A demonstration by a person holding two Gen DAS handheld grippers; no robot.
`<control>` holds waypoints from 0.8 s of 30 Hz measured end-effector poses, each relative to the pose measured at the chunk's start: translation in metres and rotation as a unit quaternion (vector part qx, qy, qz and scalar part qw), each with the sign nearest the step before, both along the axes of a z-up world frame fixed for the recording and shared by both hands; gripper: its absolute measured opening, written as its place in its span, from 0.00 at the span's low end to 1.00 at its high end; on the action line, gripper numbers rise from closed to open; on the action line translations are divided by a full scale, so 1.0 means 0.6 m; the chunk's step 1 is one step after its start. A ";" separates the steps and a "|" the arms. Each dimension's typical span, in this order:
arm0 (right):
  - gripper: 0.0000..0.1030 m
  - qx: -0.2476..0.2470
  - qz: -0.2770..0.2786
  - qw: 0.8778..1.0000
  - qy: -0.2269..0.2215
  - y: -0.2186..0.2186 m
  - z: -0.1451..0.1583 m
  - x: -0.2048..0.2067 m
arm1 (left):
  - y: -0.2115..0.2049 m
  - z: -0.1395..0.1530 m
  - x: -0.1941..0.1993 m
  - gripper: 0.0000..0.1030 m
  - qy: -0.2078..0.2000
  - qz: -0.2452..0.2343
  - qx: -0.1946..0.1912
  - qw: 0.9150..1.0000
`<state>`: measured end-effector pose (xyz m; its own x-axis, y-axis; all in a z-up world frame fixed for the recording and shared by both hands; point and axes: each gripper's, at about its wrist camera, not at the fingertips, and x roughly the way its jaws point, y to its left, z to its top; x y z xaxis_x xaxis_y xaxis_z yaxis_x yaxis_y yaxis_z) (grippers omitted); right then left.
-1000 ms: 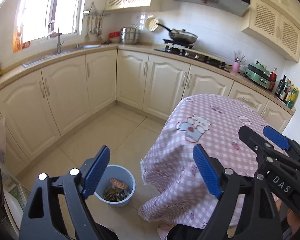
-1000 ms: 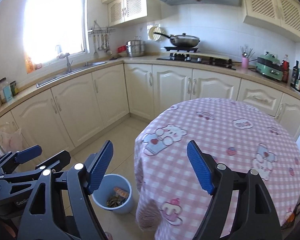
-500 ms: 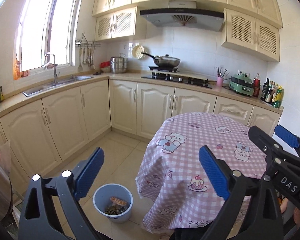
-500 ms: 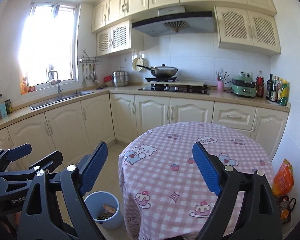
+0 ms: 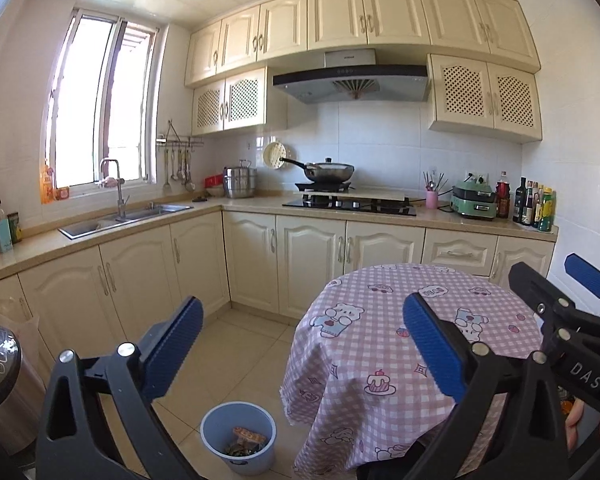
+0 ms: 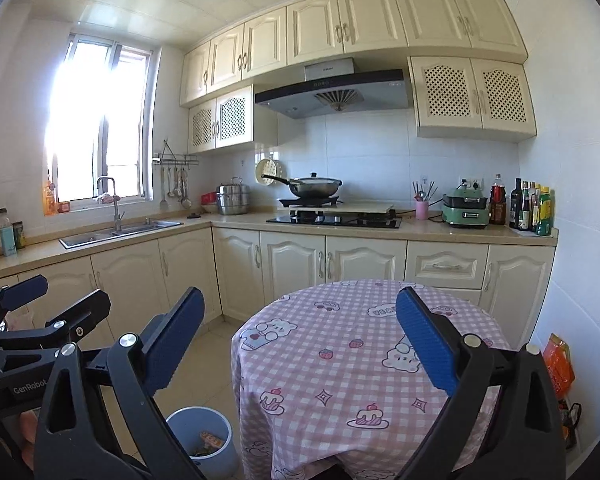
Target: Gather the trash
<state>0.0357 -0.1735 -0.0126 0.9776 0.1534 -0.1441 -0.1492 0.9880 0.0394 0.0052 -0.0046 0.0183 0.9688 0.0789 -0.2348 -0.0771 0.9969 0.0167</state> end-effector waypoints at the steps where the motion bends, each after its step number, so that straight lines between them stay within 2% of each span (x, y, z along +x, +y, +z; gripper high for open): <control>1: 0.91 0.002 -0.002 1.000 -0.003 -0.004 0.001 -0.004 | 0.000 0.001 -0.003 0.95 -0.002 0.000 0.001 1.000; 8: 0.93 -0.001 -0.006 1.000 -0.015 -0.005 0.002 -0.021 | -0.007 0.004 -0.013 0.95 -0.008 0.006 0.005 1.000; 24: 0.93 -0.003 -0.005 1.000 -0.010 0.004 -0.006 -0.025 | 0.002 0.004 -0.015 0.95 -0.012 0.004 -0.002 1.000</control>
